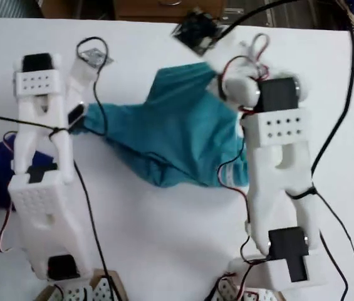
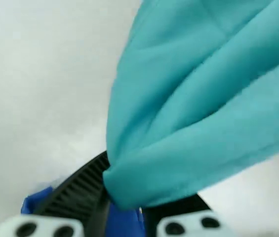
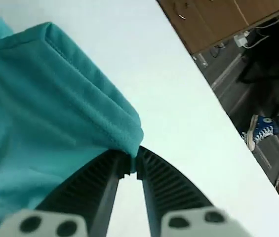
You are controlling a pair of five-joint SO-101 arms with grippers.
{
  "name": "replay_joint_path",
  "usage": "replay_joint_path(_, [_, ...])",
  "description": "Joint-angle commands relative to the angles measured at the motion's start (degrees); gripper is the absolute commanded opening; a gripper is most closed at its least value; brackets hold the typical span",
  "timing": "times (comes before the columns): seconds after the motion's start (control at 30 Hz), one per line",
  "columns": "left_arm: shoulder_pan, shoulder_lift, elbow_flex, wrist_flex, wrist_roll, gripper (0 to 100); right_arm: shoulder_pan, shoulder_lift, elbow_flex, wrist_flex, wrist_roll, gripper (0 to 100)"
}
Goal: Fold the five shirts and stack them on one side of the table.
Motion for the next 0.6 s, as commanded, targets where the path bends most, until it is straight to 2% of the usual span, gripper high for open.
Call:
replay_joint_path(0.0, [2.99,0.7,-0.13,0.09,2.64,5,3.74,-1.89,-0.35,-5.05,2.64,2.0])
replay_joint_path(0.23, [4.04,2.02,0.31,-10.46,5.8,24,7.43,4.7,-0.53,-9.01,6.51,2.0])
replay_joint_path(0.37, [3.96,1.32,-0.48,-15.74,6.51,28,8.57,9.19,-0.53,-12.62,6.59,2.0])
replay_joint_path(0.57, [3.25,2.81,-2.95,-19.52,20.13,28,8.22,11.91,-0.53,-15.96,6.15,2.0])
